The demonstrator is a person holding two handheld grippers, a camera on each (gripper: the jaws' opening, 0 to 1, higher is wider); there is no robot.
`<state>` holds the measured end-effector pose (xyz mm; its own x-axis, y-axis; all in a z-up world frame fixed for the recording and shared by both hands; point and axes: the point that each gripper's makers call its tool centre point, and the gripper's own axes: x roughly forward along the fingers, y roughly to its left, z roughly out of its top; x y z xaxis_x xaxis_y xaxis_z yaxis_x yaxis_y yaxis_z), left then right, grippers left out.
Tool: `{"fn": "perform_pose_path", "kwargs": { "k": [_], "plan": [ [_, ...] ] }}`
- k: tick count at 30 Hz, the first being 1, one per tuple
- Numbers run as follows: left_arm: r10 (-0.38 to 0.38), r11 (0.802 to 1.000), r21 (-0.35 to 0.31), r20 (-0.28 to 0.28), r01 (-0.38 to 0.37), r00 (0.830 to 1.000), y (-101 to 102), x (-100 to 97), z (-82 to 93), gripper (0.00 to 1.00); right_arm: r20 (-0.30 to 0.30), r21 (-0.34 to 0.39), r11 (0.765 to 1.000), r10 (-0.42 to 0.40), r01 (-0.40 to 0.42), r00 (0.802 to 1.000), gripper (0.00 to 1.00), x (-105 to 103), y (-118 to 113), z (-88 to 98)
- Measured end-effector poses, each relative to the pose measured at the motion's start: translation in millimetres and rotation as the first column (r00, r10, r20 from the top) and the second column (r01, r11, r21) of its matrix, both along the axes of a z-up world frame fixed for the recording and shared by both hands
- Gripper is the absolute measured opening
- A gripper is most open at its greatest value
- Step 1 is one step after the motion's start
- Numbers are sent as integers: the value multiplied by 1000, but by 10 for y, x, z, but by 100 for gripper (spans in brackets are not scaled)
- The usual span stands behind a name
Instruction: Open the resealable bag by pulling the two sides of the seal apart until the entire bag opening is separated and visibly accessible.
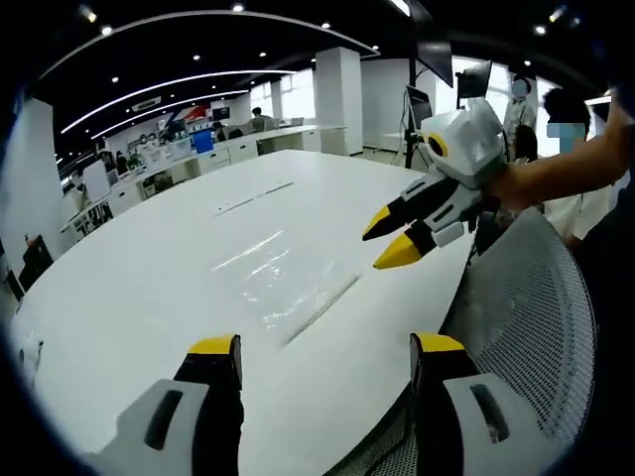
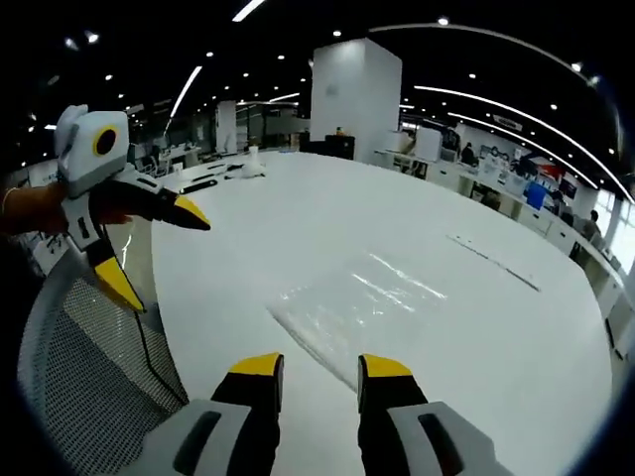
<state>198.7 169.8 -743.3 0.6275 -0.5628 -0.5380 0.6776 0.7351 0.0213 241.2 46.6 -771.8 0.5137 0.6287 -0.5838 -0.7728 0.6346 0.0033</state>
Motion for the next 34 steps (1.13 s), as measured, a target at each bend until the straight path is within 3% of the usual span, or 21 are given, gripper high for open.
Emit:
{"fn": "perform_pose_path", "kwargs": {
  "k": [10,21,26,34],
  "plan": [
    [33,999,-28,25,-32,999,-4,-120,60,71,-39,74,993,-94,97,995,34,-288,-340,145],
    [69,997,-39,26,-68,997,30,-199,46,73,-54,130,977,-161,167,985,44,-478,-508,298],
    [76,996,-55,21,-75,997,38,-217,53,76,-50,104,977,-184,188,982,64,-493,-577,265],
    [81,995,-52,30,-80,996,24,-216,75,84,-74,116,972,-199,206,977,65,-529,-612,227]
  ]
}}
